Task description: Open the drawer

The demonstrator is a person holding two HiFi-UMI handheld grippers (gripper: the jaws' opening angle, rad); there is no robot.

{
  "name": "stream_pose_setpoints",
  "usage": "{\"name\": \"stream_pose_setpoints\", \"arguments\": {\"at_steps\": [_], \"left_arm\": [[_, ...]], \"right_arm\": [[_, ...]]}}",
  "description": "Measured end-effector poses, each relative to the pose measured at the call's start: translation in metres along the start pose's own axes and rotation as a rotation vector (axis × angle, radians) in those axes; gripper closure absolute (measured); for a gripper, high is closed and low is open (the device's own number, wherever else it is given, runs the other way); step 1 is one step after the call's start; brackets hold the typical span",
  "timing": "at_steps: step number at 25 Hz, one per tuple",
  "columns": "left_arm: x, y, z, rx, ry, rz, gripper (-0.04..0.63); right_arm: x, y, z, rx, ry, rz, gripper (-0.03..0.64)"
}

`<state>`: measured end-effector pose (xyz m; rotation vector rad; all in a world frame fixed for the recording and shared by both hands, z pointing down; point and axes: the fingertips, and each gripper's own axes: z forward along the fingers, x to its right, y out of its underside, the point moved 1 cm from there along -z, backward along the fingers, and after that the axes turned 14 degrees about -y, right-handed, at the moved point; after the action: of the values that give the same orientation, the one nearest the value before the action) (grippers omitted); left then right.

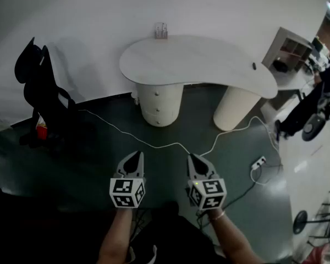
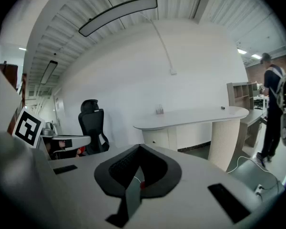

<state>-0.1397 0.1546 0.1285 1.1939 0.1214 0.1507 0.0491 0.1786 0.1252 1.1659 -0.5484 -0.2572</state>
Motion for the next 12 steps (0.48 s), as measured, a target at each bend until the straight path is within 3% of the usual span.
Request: {"name": "stream_pose_setpoints", "arguments": {"at_steps": [12], "left_arm": [[0.015,-0.007,0.028,-0.002,-0.007,0.001,0.592]], "right_arm": [[0.026,-0.009,0.004,0.031,-0.028,0.002,0.614]]}}
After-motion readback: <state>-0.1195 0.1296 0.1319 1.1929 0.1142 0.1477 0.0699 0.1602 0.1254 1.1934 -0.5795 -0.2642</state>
